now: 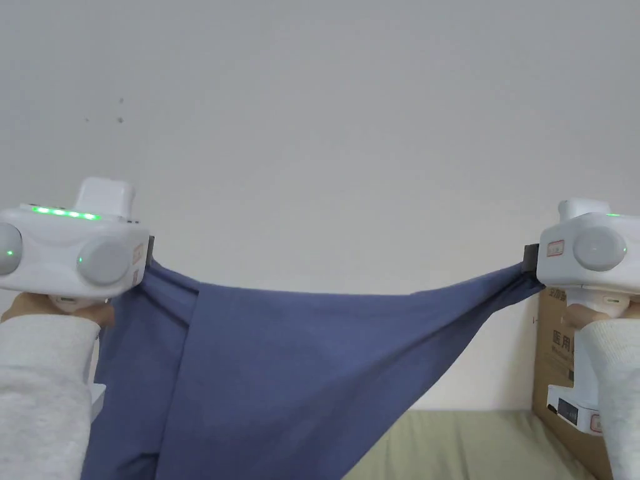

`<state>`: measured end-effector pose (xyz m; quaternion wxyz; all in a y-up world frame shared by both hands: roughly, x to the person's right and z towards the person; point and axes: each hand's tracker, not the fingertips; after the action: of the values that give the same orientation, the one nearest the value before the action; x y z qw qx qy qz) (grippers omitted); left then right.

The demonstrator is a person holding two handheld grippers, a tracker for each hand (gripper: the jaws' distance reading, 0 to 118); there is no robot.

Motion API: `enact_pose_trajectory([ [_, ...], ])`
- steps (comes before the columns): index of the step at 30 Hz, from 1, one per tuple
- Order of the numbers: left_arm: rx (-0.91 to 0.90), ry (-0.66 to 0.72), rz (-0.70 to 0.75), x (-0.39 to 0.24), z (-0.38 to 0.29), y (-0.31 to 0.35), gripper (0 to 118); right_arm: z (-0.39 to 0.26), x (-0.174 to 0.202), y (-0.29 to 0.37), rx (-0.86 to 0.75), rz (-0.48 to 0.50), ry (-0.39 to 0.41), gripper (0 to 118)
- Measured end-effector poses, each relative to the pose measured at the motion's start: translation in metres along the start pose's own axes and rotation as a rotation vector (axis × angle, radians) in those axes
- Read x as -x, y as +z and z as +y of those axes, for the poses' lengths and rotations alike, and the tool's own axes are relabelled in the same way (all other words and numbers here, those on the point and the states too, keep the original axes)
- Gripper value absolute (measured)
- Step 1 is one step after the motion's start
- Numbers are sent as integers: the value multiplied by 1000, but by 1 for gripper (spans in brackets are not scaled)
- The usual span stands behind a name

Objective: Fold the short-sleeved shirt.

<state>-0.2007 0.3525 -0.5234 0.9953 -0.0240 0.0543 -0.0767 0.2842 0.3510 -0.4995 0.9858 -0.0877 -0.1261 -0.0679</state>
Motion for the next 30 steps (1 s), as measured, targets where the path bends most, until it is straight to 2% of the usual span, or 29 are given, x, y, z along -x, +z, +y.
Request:
enact_pose_trajectory([
  [10,76,26,-27,-30,1,-125,1,33,7,-98,-15,-45,33,4],
  [18,10,69,-63,-41,-1,-159,1,45,1,-122,-56,-74,61,4],
  [21,-7,30,-64,-45,-25,-162,1,27,-1,-128,-51,-79,74,4],
  [24,22,12,-73,-53,-64,-173,1,-1,-4,-144,20,-67,66,4],
  [30,301,-70,-105,-77,-212,-192,1,-119,-10,-193,263,-68,115,4],
])
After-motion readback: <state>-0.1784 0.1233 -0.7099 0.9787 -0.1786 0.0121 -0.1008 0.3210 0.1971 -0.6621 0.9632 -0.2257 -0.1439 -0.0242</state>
